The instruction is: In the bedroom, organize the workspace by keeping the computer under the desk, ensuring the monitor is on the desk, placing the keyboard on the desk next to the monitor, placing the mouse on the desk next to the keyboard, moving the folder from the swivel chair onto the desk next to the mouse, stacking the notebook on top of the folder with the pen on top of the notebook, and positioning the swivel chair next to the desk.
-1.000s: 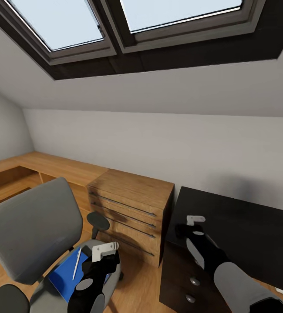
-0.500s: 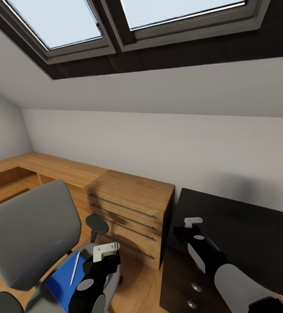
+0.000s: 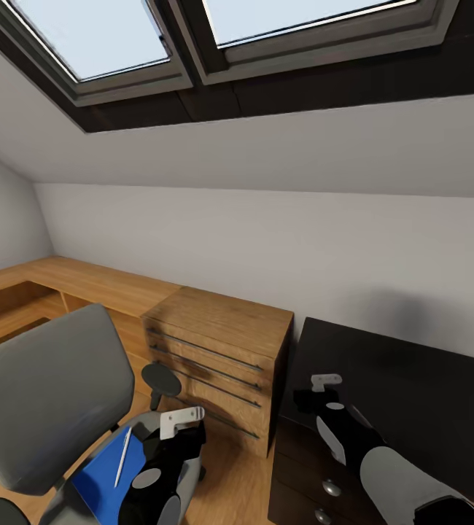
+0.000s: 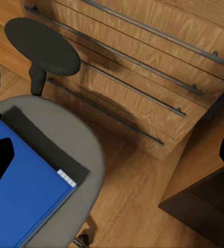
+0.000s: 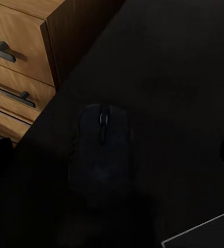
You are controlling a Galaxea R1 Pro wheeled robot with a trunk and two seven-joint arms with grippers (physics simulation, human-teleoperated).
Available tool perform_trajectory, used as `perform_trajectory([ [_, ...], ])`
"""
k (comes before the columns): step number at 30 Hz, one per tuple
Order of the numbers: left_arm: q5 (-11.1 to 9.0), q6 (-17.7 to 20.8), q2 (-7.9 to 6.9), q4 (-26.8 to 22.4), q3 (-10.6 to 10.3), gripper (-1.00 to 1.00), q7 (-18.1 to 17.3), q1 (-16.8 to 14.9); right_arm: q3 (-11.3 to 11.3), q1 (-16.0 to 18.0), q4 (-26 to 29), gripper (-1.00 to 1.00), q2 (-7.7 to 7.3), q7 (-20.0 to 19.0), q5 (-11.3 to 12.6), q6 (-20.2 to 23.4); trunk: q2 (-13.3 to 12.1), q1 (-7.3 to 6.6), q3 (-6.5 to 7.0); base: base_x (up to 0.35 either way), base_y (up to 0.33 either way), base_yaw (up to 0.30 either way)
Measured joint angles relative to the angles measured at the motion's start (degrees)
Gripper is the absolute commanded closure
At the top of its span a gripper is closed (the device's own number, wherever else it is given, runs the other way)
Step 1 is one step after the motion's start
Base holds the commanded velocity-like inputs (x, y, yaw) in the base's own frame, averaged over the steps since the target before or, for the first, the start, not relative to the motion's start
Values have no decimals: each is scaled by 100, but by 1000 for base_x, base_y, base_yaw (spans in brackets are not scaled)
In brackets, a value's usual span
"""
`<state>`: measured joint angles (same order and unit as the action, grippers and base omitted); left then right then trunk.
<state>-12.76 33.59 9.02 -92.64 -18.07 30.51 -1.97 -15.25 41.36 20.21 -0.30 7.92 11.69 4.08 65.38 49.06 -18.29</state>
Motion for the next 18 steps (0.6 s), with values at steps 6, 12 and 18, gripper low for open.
perform_trajectory([
  [6, -7, -3, 5, -2, -4, -100, 8, 0, 0, 0, 3, -100, -1, 0, 1, 0, 79, 43, -35, 0, 0, 0],
  [12, -8, -4, 6, -2, -4, -100, 11, 0, 0, 3, 7, -100, -1, 2, 1, 16, 120, 66, -54, 0, 0, 0],
  [18, -8, -4, 10, -2, -5, -100, 12, 0, 7, 83, 19, -100, 8, 17, 4, 574, 120, 66, -54, 0, 0, 0],
])
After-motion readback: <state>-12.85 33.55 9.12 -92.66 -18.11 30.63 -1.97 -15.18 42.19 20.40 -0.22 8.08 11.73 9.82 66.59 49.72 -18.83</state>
